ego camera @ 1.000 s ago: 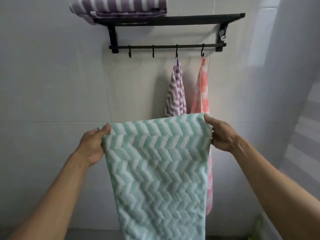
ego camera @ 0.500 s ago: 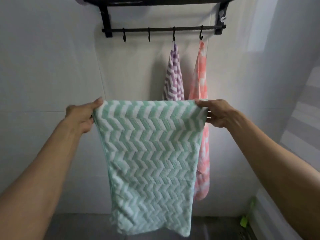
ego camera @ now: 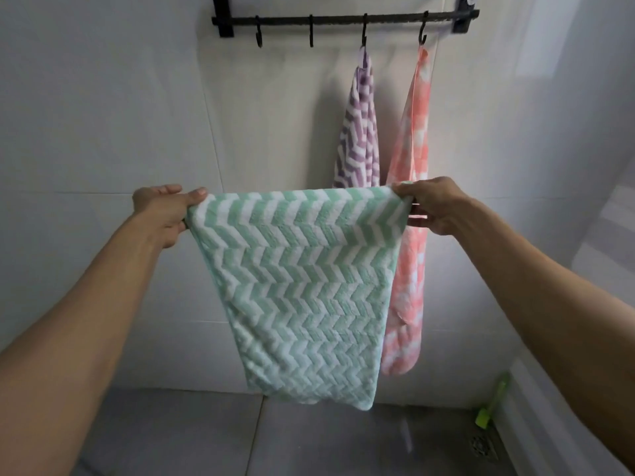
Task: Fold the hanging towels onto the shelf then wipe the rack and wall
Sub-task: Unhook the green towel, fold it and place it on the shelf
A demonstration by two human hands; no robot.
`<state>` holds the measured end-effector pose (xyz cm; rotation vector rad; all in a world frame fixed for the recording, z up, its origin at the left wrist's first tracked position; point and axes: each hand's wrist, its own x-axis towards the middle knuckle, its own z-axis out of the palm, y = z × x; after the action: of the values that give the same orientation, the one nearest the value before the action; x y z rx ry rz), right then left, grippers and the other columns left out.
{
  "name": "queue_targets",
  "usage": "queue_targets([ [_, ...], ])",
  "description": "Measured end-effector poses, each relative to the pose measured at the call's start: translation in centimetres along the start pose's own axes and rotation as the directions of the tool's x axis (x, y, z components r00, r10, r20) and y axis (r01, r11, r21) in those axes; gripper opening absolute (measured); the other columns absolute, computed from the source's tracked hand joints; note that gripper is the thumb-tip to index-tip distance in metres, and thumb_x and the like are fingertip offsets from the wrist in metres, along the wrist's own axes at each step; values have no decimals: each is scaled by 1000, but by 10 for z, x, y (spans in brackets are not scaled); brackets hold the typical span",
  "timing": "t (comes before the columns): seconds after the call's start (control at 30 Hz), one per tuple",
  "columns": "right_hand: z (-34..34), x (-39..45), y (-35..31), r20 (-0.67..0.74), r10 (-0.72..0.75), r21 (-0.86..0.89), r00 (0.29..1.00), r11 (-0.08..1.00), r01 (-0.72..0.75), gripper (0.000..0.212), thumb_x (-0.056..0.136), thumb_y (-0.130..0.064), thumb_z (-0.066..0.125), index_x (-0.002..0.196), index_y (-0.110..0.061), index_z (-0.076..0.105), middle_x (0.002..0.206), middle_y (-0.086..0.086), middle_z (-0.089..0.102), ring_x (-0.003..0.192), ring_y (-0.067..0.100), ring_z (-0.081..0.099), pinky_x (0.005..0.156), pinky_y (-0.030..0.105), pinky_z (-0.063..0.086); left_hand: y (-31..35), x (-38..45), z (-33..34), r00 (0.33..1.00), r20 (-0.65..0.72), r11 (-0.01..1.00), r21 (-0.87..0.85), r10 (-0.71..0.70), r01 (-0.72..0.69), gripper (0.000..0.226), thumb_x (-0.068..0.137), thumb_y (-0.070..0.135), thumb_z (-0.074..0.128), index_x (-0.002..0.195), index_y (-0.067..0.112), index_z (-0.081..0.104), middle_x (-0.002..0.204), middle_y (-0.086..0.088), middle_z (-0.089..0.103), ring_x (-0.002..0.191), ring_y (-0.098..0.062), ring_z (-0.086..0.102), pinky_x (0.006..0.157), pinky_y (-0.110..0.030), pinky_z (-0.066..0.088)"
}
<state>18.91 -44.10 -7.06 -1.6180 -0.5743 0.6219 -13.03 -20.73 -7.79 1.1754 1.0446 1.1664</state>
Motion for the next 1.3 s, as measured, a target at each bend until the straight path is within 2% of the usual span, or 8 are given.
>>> queue_targets([
  [0.2,-3,-1,3,-36,29,21,999,999,-28,23,84,-14,81,93,0,65,93,12,73,82,25,73,80,39,61,-4,7,8,1000,-12,998,58,12,-12,33,76,11,84,90,14,55,111,-13,65,86,-20,67,68,-32,55],
  [0.33,-2,-2,5,-92,33,32,995,999,-30,26,81,-11,83,93,-2,62,89,10,71,77,24,72,69,36,61,-10,8,13,1000,23,997,77,-8,6,29,78,11,83,86,15,56,109,-12,65,93,-22,67,77,-33,55],
  [0.47,-6,-3,3,-63,29,-24,998,999,-31,18,86,-8,77,101,-4,66,96,10,72,80,23,72,63,33,58,-13,7,15,999,43,994,108,-9,4,24,79,11,82,83,14,59,95,-6,68,86,-19,67,79,-34,56],
  [0.73,-16,-5,2,2,18,-121,1000,992,-18,13,82,-9,81,89,-5,71,90,8,74,84,24,72,77,39,59,-8,7,9,992,123,979,203,6,-31,13,82,10,80,85,10,67,91,-5,70,74,-14,65,70,-30,56],
  [0.9,-19,-6,2,32,28,-168,999,985,-22,16,76,-11,86,85,-8,72,87,5,76,84,22,71,77,38,57,-6,1,2,954,299,964,254,-5,-74,48,63,5,87,107,-1,68,99,-12,71,83,-20,69,60,-23,59],
  [1.07,-24,-10,0,89,14,-262,996,965,9,26,72,-3,87,93,-13,76,93,2,78,85,15,72,77,34,58,-10,4,0,936,351,800,561,2,-212,72,46,-8,93,114,2,70,115,-13,63,112,-27,57,97,-31,46],
  [1.17,-28,-9,2,103,-35,-377,994,924,71,30,68,-1,89,93,-13,78,94,2,76,84,13,70,78,33,59,-14,5,0,949,302,659,696,94,-286,59,52,-3,94,108,5,74,109,-15,68,105,-30,61,95,-37,51],
  [1.3,-28,-8,6,132,-48,-500,990,859,109,21,76,-12,87,94,-8,76,83,4,73,75,12,68,63,26,57,-15,2,3,926,292,488,788,241,-375,32,69,11,90,98,3,78,91,-14,71,84,-27,61,72,-31,44],
])
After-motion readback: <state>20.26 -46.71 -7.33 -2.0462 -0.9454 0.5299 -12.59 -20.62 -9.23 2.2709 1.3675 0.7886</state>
